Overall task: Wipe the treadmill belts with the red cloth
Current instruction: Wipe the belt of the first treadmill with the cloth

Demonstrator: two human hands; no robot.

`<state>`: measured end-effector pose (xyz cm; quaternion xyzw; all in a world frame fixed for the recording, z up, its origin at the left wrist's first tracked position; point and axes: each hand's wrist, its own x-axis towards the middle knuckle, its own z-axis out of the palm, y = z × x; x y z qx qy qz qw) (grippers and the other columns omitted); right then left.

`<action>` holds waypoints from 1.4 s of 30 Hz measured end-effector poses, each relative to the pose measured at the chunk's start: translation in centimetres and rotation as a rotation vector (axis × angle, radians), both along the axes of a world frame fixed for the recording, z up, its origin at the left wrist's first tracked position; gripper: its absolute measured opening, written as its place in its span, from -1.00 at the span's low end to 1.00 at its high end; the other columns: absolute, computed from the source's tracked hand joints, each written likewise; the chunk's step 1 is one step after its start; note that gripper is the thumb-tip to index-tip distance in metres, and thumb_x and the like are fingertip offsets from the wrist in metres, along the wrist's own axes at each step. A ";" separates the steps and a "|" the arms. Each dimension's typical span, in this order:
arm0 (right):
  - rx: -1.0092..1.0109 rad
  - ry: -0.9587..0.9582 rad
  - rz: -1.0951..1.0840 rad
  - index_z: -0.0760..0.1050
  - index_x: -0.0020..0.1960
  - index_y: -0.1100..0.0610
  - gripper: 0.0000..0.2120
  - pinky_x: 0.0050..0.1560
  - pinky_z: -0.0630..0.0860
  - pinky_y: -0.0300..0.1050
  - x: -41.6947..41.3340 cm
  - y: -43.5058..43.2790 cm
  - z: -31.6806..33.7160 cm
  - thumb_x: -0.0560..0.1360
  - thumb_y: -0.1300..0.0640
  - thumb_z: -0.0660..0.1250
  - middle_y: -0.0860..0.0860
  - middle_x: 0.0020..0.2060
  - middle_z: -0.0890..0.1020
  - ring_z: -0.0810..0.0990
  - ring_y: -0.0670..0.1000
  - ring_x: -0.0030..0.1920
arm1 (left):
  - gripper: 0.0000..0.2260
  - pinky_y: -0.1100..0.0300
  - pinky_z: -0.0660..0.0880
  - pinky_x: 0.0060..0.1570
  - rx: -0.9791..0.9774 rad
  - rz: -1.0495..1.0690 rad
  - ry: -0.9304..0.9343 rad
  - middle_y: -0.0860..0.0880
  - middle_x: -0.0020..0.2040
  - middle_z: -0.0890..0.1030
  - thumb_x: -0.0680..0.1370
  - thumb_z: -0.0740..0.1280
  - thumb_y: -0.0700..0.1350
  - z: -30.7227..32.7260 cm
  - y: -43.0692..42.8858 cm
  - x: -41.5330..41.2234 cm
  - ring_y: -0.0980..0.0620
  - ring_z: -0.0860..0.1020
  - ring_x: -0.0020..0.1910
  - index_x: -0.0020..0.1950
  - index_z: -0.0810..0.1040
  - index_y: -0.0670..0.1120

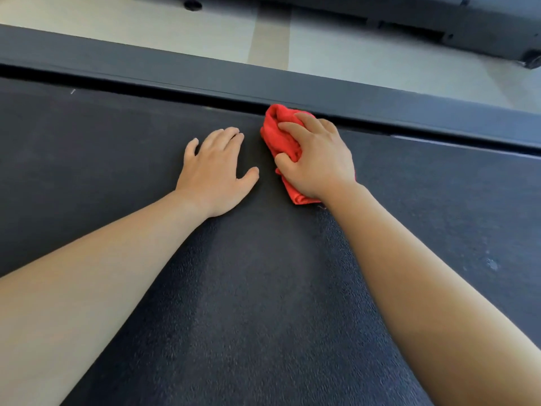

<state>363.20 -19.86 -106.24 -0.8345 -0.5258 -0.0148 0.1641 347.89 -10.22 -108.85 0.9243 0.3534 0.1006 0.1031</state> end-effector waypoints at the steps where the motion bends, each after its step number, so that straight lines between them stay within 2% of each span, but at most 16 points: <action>1: -0.005 0.005 -0.007 0.37 0.38 -0.09 -0.47 0.20 0.42 0.05 -0.4 -0.6 0.0 0.43 -0.13 0.22 -0.10 0.40 0.35 0.27 0.08 0.37 | -0.40 -0.09 -0.05 0.47 -0.003 0.001 0.004 0.04 0.54 0.12 0.55 0.13 0.18 0.0 0.0 0.0 0.06 0.03 0.52 0.52 0.14 -0.06; 5: -0.011 0.032 -0.047 0.37 0.37 -0.06 -0.47 0.21 0.42 0.09 -2.7 -5.4 0.0 0.42 -0.13 0.22 -0.06 0.40 0.35 0.26 0.11 0.37 | -0.41 -0.11 0.00 0.47 0.001 0.010 0.015 0.01 0.53 0.16 0.55 0.15 0.16 0.5 -0.3 -0.1 0.02 0.08 0.51 0.51 0.18 -0.08; 8: 0.015 0.032 -0.078 0.41 0.34 -0.05 -0.44 0.17 0.44 0.09 -4.7 -10.7 0.0 0.36 -0.15 0.16 -0.05 0.38 0.38 0.29 0.12 0.35 | -0.45 -0.16 0.05 0.45 0.004 0.009 0.026 -0.02 0.52 0.20 0.56 0.15 0.12 1.1 -1.3 -0.3 -0.03 0.12 0.50 0.48 0.23 -0.11; 10: 0.044 0.019 -0.107 0.44 0.32 -0.04 -0.43 0.12 0.46 0.08 -5.2 -14.2 -0.1 0.34 -0.15 0.12 -0.05 0.36 0.41 0.31 0.11 0.33 | -0.46 -0.19 0.03 0.44 -0.018 -0.012 0.034 -0.02 0.52 0.19 0.56 0.15 0.11 1.2 -2.8 -0.3 -0.05 0.11 0.50 0.48 0.23 -0.11; 13: 0.051 0.036 -0.186 0.44 0.32 -0.08 -0.46 0.09 0.45 0.05 -4.8 -18.0 0.1 0.34 -0.11 0.18 -0.10 0.38 0.39 0.28 0.04 0.36 | -0.44 -0.22 -0.04 0.44 -0.055 -0.079 0.032 0.03 0.53 0.14 0.56 0.14 0.15 1.0 -6.0 0.3 -0.02 0.05 0.52 0.49 0.20 -0.07; 17: 0.033 0.020 -0.199 0.43 0.32 -0.07 -0.44 0.14 0.43 0.07 -3.5 -17.5 0.3 0.34 -0.13 0.19 -0.09 0.36 0.40 0.28 0.06 0.36 | -0.43 -0.24 -0.09 0.44 -0.077 -0.141 0.040 0.05 0.54 0.11 0.56 0.11 0.19 1.1 -9.1 3.3 0.02 0.01 0.53 0.51 0.16 -0.04; 21: 0.046 0.030 -0.226 0.42 0.34 -0.07 -0.47 0.19 0.44 0.08 -0.7 -14.9 0.1 0.37 -0.11 0.21 -0.08 0.37 0.39 0.28 0.08 0.38 | -0.46 -0.21 -0.10 0.45 -0.078 -0.125 0.021 0.04 0.54 0.12 0.58 0.12 0.12 0.9 -9.6 6.1 0.04 0.02 0.53 0.51 0.16 -0.05; 25: 0.033 0.041 -0.228 0.38 0.37 -0.08 -0.51 0.20 0.39 0.04 2.3 -11.7 0.3 0.44 -0.07 0.26 -0.09 0.39 0.36 0.23 0.05 0.41 | -0.46 -0.16 -0.10 0.45 -0.030 -0.097 0.018 0.05 0.55 0.09 0.58 0.11 0.13 0.3 -9.1 6.6 0.05 0.01 0.53 0.52 0.13 -0.02; 32: -0.004 0.043 -0.251 0.35 0.40 -0.08 -0.50 0.21 0.38 0.04 5.3 -7.5 0.5 0.47 -0.09 0.21 -0.10 0.42 0.32 0.22 0.07 0.41 | -0.46 -0.16 -0.10 0.45 -0.017 -0.096 0.001 0.07 0.54 0.09 0.57 0.09 0.13 -0.1 -8.9 6.9 0.08 0.00 0.52 0.52 0.14 -0.01; 36: -0.040 0.059 -0.242 0.32 0.41 -0.08 -0.49 0.26 0.37 0.11 4.0 -9.1 0.5 0.47 -0.11 0.22 -0.07 0.43 0.30 0.18 0.11 0.43 | -0.47 -0.16 -0.11 0.45 -0.039 -0.095 0.008 0.07 0.54 0.09 0.58 0.09 0.12 0.2 -9.0 6.7 0.08 -0.01 0.52 0.52 0.14 -0.01; 42: -0.040 0.023 -0.266 0.35 0.39 -0.06 -0.47 0.19 0.41 0.11 -1.1 -16.8 0.5 0.44 -0.13 0.22 -0.04 0.41 0.32 0.22 0.13 0.39 | -0.49 -0.16 -0.04 0.46 -0.029 -0.113 -0.004 0.01 0.54 0.15 0.58 0.11 0.10 0.6 -9.6 6.1 0.00 0.06 0.52 0.50 0.20 -0.05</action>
